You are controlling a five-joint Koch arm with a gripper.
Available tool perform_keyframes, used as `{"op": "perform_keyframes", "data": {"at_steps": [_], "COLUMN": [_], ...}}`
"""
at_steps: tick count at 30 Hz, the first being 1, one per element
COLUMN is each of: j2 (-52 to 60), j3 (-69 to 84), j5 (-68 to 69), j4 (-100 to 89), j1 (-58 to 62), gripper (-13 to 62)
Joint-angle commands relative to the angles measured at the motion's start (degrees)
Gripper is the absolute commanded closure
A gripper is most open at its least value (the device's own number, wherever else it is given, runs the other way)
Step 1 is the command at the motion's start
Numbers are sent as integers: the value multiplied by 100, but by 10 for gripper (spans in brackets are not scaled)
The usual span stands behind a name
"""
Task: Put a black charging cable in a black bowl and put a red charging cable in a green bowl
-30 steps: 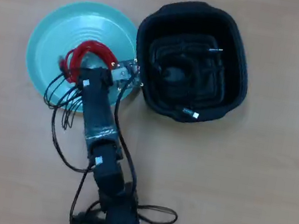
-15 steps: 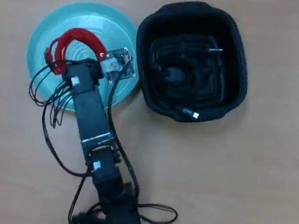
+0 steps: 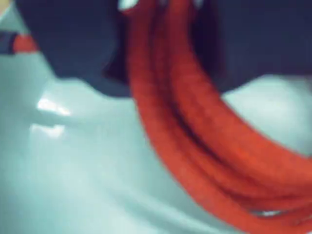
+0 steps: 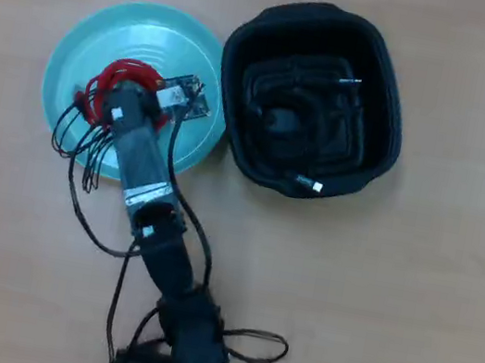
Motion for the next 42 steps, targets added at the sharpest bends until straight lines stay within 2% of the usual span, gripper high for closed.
{"op": "perform_keyframes", "data": {"at_steps": [1,9,16,23,29,33,39,42], "j2": [-26,-563,-598,-949,-967,-967,-958,-967], "j3": [-3595,-3595,-3577,-3639,-3586,-3568,-3568,-3551], "j5": [-141,-88,-70,-88,-62,35,378,396], "j4": [-316,-343,-677,-1591,-1573,-1327,-782,-193], "j1": [44,220,237,255,264,290,413,448], "gripper": [559,553,474,468,452,361,116,78]}}
